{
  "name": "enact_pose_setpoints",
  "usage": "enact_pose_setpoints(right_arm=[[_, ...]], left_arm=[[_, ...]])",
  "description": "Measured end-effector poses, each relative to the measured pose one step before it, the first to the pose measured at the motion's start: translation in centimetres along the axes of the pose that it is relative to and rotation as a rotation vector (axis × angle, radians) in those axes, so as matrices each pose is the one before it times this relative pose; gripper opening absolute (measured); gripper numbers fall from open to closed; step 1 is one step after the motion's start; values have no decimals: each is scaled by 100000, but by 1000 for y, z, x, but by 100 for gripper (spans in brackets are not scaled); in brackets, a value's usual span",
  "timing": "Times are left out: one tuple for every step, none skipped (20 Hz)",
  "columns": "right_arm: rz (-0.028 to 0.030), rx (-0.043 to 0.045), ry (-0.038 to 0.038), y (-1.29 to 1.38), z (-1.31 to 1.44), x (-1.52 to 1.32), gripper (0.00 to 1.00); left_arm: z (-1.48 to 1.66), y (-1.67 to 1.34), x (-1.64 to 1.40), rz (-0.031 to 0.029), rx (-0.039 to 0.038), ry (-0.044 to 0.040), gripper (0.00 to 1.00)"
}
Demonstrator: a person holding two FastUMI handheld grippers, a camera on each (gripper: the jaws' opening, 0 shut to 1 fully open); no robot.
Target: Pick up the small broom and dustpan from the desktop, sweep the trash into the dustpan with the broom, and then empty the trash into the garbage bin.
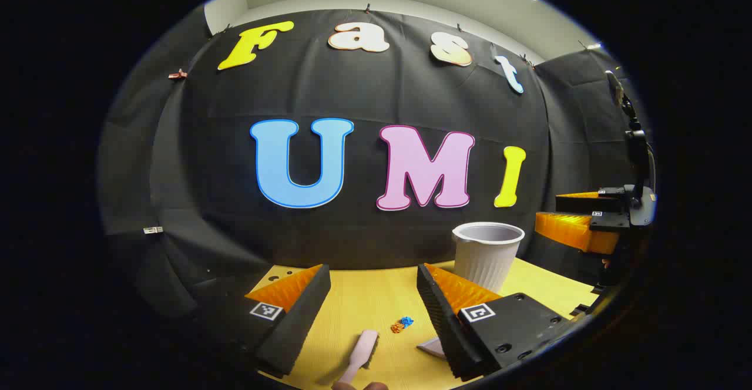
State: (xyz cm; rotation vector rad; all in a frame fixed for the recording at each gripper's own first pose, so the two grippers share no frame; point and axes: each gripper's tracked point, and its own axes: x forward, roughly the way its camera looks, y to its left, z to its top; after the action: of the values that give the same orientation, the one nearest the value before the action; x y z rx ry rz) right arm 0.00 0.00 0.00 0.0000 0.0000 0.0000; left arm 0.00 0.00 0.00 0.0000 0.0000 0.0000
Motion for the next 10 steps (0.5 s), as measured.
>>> enact_pose_setpoints(right_arm=[[48,498,626,5,-276,-4,96],[-159,467,360,19,-166,20,96],[-380,436,234,-63,-78,-10,97],[-90,444,155,27,12,-20,96],[-217,166,-9,-24,-78,-61,96],[-185,-174,43,-58,-8,19,96],[194,-218,408,66,-224,1,96],[77,2,289,14,-76,30,96],[19,330,201,23,-23,62,97],[4,347,2,57,-12,19,97]], left_arm=[[-148,-54,68,-432,142,778,94],[-287,-47,10,-246,281,549,94],[-50,-43,51,-231,307,526,94],[-326,-12,33,-278,295,644,94],[-11,34,18,-78,361,161,94],[-36,59,73,-114,235,48,94],[102,-1,27,-297,60,16,94],[-130,-21,7,-211,143,120,94],[68,12,78,-75,187,179,94],[-131,-19,86,-174,206,139,94]])
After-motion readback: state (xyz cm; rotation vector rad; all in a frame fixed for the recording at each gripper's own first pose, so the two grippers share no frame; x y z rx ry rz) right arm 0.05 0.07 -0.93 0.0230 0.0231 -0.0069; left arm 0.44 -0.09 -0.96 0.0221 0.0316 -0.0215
